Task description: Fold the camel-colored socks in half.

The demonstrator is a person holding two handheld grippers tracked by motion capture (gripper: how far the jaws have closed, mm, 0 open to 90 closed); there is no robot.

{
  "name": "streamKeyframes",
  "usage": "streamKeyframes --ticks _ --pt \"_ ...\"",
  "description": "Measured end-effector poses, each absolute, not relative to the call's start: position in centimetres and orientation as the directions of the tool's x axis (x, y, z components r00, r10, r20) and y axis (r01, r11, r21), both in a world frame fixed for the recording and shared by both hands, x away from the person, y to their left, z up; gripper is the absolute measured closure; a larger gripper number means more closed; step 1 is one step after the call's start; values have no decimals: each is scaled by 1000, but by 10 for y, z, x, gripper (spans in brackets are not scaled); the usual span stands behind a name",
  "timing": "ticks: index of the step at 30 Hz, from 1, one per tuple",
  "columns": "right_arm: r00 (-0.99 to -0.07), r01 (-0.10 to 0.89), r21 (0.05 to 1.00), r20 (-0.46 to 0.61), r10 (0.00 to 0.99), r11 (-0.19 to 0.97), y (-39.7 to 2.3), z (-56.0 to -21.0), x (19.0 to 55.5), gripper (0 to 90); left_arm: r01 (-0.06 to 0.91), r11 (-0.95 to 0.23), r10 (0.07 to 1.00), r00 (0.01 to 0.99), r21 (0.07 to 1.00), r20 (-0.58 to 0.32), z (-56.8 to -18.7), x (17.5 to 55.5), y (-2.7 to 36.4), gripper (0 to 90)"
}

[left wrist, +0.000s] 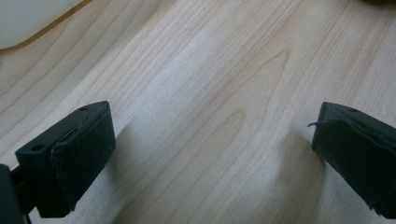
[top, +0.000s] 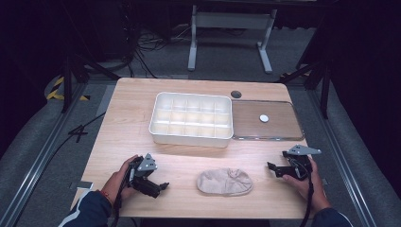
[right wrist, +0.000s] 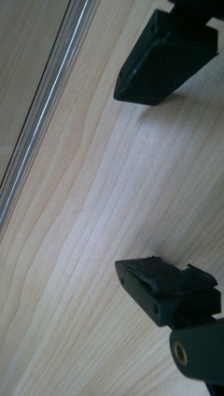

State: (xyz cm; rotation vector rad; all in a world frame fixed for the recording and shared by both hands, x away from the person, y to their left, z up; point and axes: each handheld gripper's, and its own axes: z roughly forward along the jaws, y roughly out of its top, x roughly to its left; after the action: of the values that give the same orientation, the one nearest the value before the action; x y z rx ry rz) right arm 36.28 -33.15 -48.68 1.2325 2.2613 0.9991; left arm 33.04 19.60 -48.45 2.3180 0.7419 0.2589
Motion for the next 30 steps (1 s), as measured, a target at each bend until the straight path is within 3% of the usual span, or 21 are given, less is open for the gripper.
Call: streamKeyframes --ticks 15,18,30 --pt "-529 577 734 3 848 358 -333 -487 361 155 415 -624 545 838 663 -12 -484 335 199 0" --pt "-507 566 745 -24 862 354 -333 -484 357 279 417 -622 550 835 662 -9 -484 334 199 2" --pt "-624 481 800 26 781 358 -313 -466 340 308 427 -615 562 827 663 -10 -484 330 202 2"
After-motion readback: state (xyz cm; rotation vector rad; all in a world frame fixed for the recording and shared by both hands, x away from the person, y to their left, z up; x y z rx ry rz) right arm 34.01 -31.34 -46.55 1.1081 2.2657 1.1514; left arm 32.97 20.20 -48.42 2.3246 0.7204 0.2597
